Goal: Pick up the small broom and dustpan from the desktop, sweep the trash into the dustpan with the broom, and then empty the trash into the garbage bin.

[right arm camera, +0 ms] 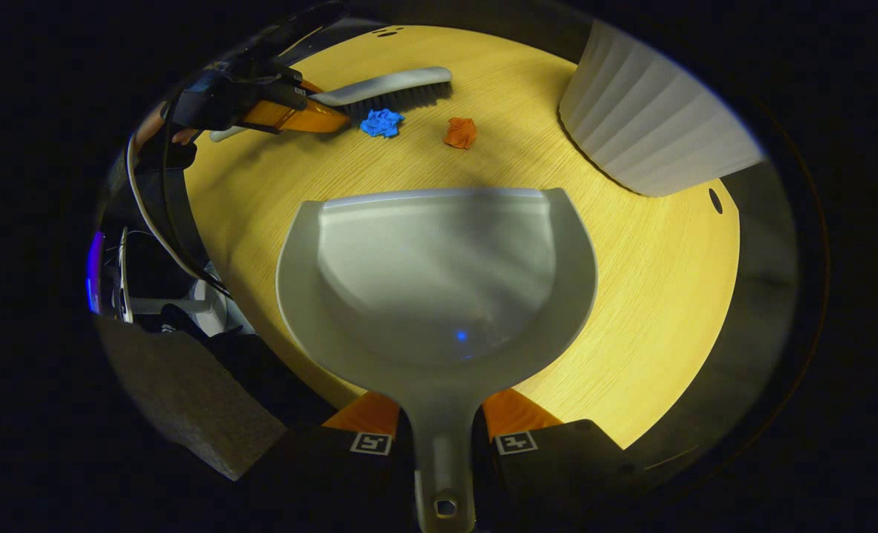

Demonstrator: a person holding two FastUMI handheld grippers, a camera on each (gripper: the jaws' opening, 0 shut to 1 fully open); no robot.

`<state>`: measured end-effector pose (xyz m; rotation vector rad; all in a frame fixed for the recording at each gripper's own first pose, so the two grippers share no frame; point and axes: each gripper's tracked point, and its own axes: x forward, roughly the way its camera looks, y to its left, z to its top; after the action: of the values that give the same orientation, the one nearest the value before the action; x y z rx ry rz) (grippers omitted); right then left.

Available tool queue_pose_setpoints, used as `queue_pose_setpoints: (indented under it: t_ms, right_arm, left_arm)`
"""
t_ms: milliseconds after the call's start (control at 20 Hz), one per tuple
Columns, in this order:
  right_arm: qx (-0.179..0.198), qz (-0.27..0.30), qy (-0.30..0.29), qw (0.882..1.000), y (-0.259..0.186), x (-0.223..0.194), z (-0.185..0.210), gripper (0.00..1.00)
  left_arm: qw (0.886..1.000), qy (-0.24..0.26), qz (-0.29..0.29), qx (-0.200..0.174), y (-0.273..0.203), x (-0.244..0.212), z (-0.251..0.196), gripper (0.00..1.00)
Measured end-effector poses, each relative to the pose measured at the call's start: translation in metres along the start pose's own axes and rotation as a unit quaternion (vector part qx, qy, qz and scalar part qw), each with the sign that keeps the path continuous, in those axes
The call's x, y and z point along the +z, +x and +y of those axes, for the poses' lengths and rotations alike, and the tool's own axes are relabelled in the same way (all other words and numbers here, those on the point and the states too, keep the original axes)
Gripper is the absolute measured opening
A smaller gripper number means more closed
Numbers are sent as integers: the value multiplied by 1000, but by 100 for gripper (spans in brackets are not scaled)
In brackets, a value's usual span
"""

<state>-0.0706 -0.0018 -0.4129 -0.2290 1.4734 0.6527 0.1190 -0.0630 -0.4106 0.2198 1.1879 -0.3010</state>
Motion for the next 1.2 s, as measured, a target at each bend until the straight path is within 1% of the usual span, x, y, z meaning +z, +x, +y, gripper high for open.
queue_pose_setpoints:
  t_ms: [50,100,150,300,350,400,450,500,600,650,700,750,800,900,1000,1050,1100,1200]
  right_arm:
    - [0,0,-1,1000,2,0,-2,40]
    - [0,-1,-3,1000,4,-1,-4,36]
    - [0,-1,-6,1000,4,-1,-6,35]
    - [-4,-3,-19,1000,8,-3,-11,36]
    - [-4,-4,-22,1000,8,-2,-13,35]
    - [-3,-6,-22,1000,10,-4,-12,40]
    - [-3,-8,-22,1000,10,-6,-13,31]
    - [-3,-10,-22,1000,12,-6,-13,36]
    - [-3,-18,-21,1000,15,-6,-13,36]
    - [-3,-30,-20,999,16,-5,-12,36]
    - [-6,-45,-19,999,18,-3,-12,36]
    - [-8,-56,-14,998,19,-5,-11,40]
    - [-10,-65,-9,998,22,-7,-8,35]
    - [-9,-85,0,996,30,-8,-4,35]
    - [-11,-107,5,994,34,-8,-4,35]
    - [-13,-118,7,993,33,-8,-4,35]
    - [-17,-128,11,992,32,-8,-5,35]
    - [-25,-137,26,990,22,-9,-6,36]
  left_arm:
    - [1000,3,0,-18,-1,-2,-11,26]
    - [999,6,1,-36,0,-2,-17,24]
    - [999,11,2,-52,-1,-2,-26,26]
    - [995,32,5,-96,-3,-5,-49,25]
    - [993,38,7,-113,-4,-7,-58,25]
    - [990,43,9,-136,-7,-6,-70,26]
    - [987,44,12,-154,-11,-7,-80,26]
    - [984,41,15,-172,-15,-8,-89,26]
    - [978,35,24,-203,-22,-10,-100,26]
    - [976,38,27,-211,-23,-13,-105,26]
    - [976,41,27,-212,-25,-15,-107,25]
    - [977,41,24,-209,-27,-17,-105,26]
    - [977,37,18,-207,-31,-17,-105,26]
    - [979,27,-5,-203,-41,-13,-104,26]
    - [982,8,-32,-185,-51,-7,-94,26]
    - [985,-4,-44,-168,-52,-6,-86,25]
    - [989,-17,-56,-140,-54,-6,-73,24]
    - [993,-52,-70,-76,-52,-14,-42,26]
